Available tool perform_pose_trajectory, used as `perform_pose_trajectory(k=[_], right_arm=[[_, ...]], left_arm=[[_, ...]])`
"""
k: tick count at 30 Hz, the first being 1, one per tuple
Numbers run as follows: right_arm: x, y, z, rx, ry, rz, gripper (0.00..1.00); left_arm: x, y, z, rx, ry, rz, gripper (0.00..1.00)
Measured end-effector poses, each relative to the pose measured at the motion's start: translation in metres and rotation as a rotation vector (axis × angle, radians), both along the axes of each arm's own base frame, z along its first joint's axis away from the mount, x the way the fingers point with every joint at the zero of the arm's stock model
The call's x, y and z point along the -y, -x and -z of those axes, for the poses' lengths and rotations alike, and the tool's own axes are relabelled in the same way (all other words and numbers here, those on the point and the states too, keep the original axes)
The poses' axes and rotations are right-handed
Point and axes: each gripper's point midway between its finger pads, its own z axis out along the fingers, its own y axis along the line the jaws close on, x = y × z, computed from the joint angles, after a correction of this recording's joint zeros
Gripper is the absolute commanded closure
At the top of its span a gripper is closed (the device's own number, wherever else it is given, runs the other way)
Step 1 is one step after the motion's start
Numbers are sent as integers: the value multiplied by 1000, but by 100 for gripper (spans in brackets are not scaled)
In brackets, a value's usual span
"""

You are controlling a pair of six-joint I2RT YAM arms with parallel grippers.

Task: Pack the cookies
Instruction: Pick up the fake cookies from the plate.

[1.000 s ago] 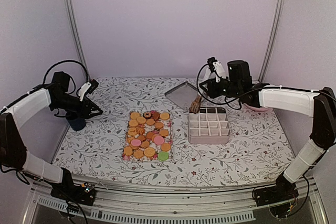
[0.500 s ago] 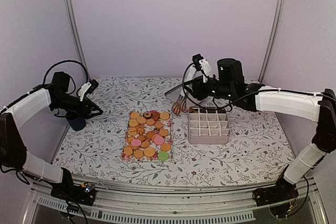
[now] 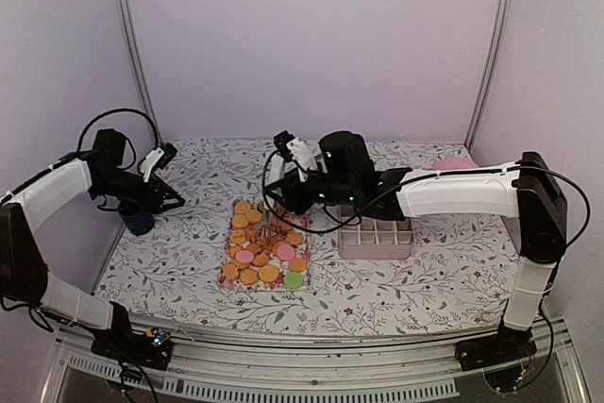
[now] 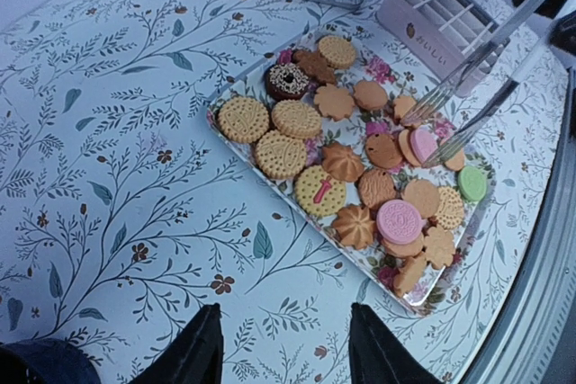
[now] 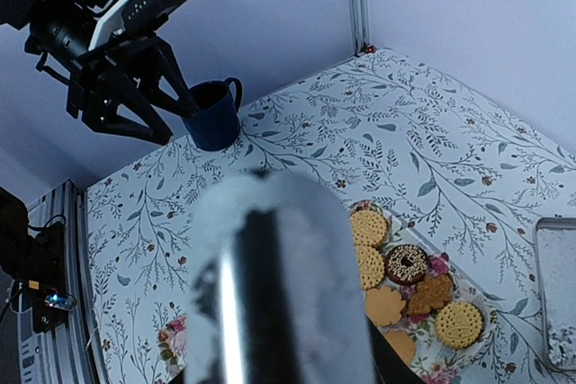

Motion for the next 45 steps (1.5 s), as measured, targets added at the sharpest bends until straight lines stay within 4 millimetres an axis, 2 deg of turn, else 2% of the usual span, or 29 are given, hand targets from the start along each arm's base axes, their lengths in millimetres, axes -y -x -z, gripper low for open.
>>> perform_pose_trajectory(k=[4,12,19,26,30,38,45], right_arm=[[-9,9,17,-26,21,-27,59],[-16,22,19,-37,18,-62,58],[-19,25,22,-56,12,-74,58],[-27,30,46,-83,40,-86,59],[-30,31,48,-75,38,-83,60],[-33,35,47,-52,44,-73,87],[-28,32,41,-23,61,-47,95]], left_arm=[[0,0,0,0,-1,-1,51],[0,1,2,-6,0,-1,51],[0,1,2,-7,0,-1,51],[0,2,4,-10,0,-1,51],[0,2,3,-10,0,0,51],[0,2,3,-9,2,1,51],[0,2,3,-10,3,1,51]])
